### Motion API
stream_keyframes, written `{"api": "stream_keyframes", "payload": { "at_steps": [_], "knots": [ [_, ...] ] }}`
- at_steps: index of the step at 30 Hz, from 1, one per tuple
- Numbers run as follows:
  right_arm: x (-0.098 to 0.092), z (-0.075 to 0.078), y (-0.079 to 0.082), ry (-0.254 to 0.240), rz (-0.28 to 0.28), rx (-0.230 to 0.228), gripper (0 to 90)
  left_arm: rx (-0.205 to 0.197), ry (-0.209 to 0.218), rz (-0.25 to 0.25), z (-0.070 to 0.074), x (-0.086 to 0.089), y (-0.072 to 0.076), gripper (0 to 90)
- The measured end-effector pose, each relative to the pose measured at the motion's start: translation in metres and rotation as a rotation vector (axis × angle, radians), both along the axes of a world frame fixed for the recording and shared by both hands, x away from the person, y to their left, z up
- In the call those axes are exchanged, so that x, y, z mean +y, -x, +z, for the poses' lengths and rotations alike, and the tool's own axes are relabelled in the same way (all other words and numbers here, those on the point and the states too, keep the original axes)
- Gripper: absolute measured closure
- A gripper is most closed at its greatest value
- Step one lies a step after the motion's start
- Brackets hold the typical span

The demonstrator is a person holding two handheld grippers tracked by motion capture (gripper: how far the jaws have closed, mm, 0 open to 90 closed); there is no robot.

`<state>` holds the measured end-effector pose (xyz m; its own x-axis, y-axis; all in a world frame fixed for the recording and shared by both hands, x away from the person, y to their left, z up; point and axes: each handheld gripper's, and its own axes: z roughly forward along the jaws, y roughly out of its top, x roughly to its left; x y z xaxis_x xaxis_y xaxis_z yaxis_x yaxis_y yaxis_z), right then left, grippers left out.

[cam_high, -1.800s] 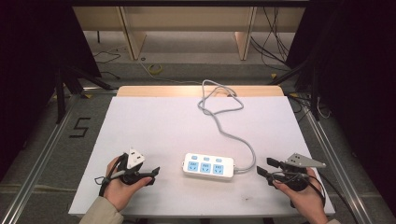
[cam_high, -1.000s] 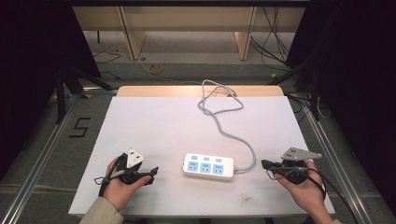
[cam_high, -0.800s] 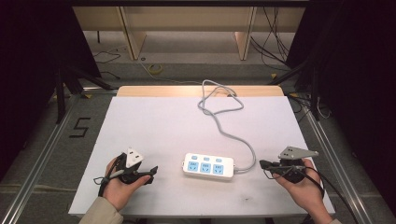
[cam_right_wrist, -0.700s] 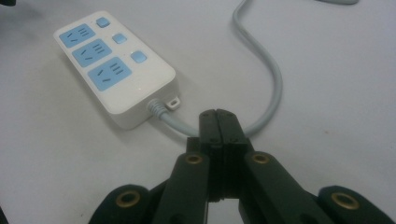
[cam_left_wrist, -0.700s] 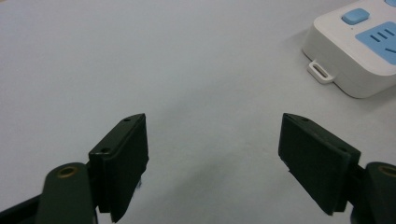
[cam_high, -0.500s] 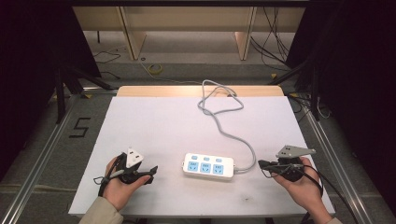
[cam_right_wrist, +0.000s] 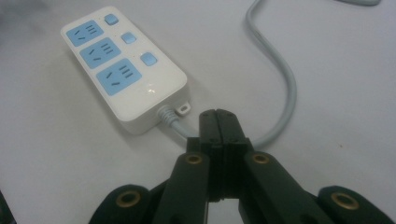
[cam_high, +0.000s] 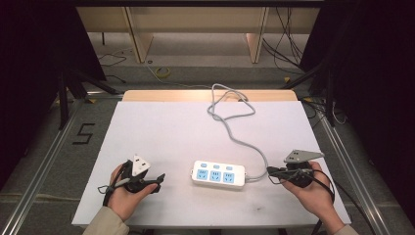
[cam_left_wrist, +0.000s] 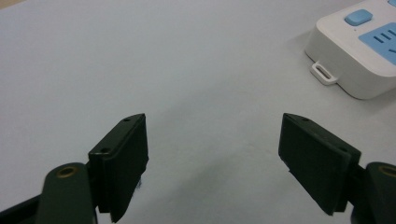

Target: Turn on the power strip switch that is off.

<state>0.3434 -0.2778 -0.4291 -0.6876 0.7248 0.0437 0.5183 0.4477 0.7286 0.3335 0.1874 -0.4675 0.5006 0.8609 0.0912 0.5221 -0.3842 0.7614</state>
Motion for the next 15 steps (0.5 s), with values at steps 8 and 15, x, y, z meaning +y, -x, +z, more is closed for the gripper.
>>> {"api": "stream_keyframes", "payload": {
  "at_steps": [8,15],
  "knots": [
    [0.007,0.003,-0.002,0.013,0.013,0.003,90.0,-0.001,-0.004,0.002,0.0,0.0,0.0,23.7],
    [0.013,0.005,-0.004,0.021,0.025,0.008,90.0,-0.003,-0.004,0.006,0.0,0.0,0.0,23.3]
  ]
}}
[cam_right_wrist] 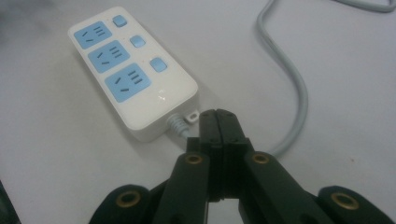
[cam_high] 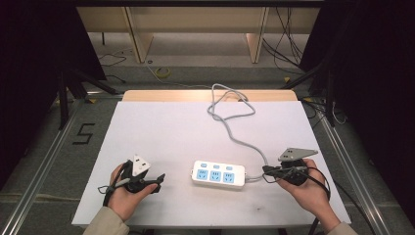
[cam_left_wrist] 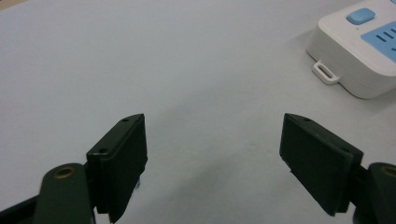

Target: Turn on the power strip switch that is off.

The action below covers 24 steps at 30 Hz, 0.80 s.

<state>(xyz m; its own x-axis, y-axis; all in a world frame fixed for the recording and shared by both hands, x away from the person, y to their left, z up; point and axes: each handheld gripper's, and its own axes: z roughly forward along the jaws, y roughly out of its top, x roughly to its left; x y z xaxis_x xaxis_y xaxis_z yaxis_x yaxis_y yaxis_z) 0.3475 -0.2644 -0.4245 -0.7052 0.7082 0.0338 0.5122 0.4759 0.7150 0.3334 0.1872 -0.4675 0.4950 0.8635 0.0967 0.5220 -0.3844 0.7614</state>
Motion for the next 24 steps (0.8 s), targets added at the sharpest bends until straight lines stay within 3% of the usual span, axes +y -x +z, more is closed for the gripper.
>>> {"api": "stream_keyframes", "payload": {
  "at_steps": [24],
  "knots": [
    [0.019,0.005,-0.006,0.024,0.03,0.015,90.0,-0.002,-0.004,0.001,0.0,0.0,0.0,22.6]
  ]
}}
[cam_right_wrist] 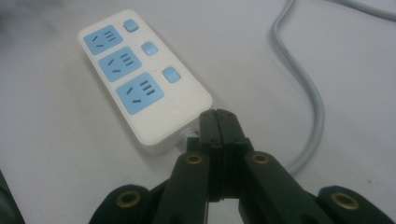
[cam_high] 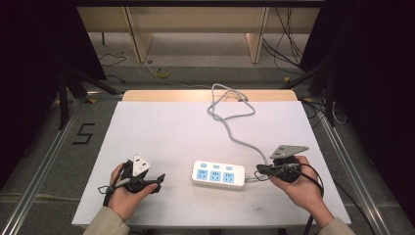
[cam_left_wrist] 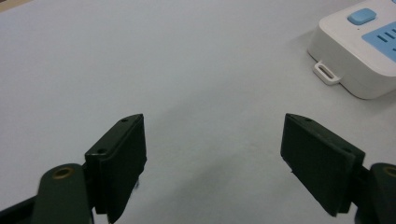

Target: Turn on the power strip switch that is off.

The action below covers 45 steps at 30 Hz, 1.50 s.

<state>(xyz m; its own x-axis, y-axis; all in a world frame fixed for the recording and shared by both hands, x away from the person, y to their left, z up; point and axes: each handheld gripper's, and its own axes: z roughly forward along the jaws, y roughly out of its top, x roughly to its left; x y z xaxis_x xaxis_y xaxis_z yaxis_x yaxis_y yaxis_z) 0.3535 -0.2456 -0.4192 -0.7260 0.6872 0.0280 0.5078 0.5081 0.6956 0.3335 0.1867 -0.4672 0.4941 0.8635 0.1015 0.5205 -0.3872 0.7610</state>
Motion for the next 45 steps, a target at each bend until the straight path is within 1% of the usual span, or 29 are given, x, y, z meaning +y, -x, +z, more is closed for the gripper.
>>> {"api": "stream_keyframes", "payload": {
  "at_steps": [28,30,45],
  "knots": [
    [0.022,0.005,-0.006,0.014,0.039,0.004,90.0,-0.002,-0.004,-0.005,0.0,-0.001,0.0,22.4],
    [0.023,0.005,-0.007,0.016,0.043,0.001,90.0,-0.004,0.003,-0.002,0.0,-0.002,0.0,22.4],
    [0.031,0.008,-0.01,0.016,0.048,0.006,90.0,-0.004,0.003,-0.004,0.0,-0.002,0.0,22.6]
  ]
}}
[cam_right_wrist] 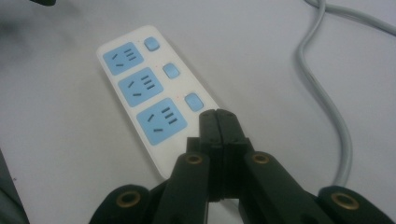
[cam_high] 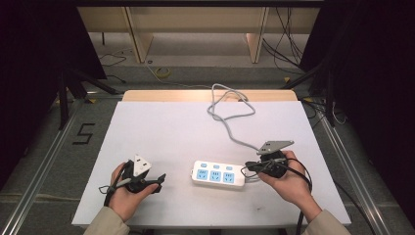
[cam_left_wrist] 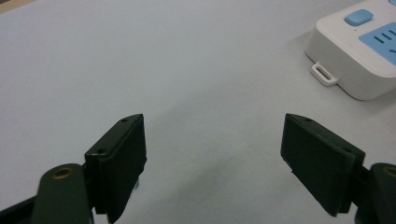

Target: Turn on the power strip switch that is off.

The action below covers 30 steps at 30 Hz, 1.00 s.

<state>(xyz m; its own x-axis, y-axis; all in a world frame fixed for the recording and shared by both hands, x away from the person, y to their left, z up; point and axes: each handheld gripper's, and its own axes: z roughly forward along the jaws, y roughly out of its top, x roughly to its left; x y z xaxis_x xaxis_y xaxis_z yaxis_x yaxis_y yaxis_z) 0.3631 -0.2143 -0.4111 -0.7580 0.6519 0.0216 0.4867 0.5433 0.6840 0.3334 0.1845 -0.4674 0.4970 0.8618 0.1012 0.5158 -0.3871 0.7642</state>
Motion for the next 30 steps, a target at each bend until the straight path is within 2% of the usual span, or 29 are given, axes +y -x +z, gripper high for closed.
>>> {"api": "stream_keyframes", "payload": {
  "at_steps": [17,30],
  "knots": [
    [0.007,0.002,-0.003,0.006,0.014,0.013,90.0,-0.002,-0.009,-0.003,0.0,0.0,0.0,22.5],
    [0.017,0.006,-0.006,0.029,0.04,0.01,90.0,-0.004,-0.009,-0.003,0.0,-0.001,0.001,22.5]
  ]
}}
